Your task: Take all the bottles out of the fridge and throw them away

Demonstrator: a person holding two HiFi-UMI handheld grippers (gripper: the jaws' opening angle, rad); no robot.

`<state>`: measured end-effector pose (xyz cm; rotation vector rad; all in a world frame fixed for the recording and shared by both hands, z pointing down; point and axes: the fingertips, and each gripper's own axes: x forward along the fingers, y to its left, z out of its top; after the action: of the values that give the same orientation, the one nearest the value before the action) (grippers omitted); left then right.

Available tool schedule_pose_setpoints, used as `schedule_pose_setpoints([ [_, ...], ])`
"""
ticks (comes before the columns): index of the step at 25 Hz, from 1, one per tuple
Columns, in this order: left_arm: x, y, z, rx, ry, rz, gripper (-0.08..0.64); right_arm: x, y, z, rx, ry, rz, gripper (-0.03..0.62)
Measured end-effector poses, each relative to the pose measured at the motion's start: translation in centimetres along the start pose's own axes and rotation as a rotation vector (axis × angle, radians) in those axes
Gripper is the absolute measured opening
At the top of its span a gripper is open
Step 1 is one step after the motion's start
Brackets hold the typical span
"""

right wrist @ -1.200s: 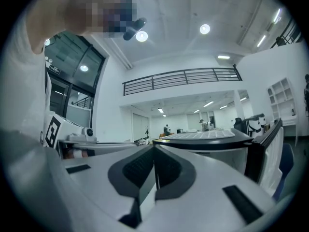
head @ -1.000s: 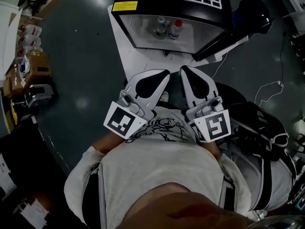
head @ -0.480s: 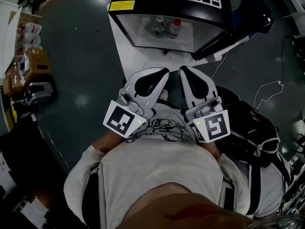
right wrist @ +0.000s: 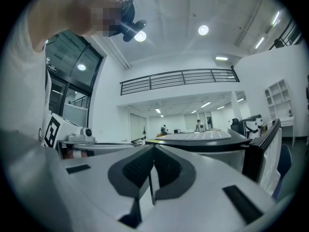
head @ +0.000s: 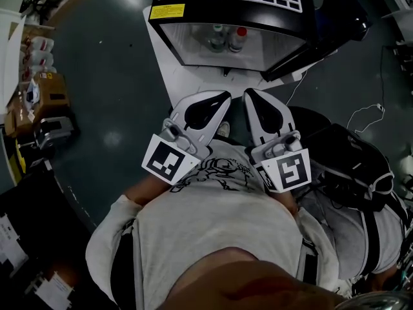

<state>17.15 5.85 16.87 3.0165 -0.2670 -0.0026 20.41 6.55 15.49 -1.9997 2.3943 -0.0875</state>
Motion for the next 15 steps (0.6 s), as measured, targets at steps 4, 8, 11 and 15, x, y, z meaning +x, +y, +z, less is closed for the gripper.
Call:
schedule_pose_setpoints([
  [4, 0.0, 0.4, -0.3, 0.005, 0.017, -0.010, 0.009, 0.6, 0.1, -0.3, -0.004, 0.010, -0.007, 0.009],
  [8, 0.1, 1.3, -0.9, 0.006, 0.018, -0.010, 0.011, 1.2, 0.0, -0.8, -0.013, 0.014, -0.015, 0.009],
  [11, 0.1, 1.7, -1.5, 0.001, 0.022, -0.014, 0.011, 1.4, 0.1, -1.4, -0.015, 0.019, -0.021, 0.011],
  [15, 0.2, 1.9, -2.2, 0.002, 0.034, -0.023, 0.014, 1.7, 0.1, -2.0, -0.015, 0.027, -0.026, 0.009],
])
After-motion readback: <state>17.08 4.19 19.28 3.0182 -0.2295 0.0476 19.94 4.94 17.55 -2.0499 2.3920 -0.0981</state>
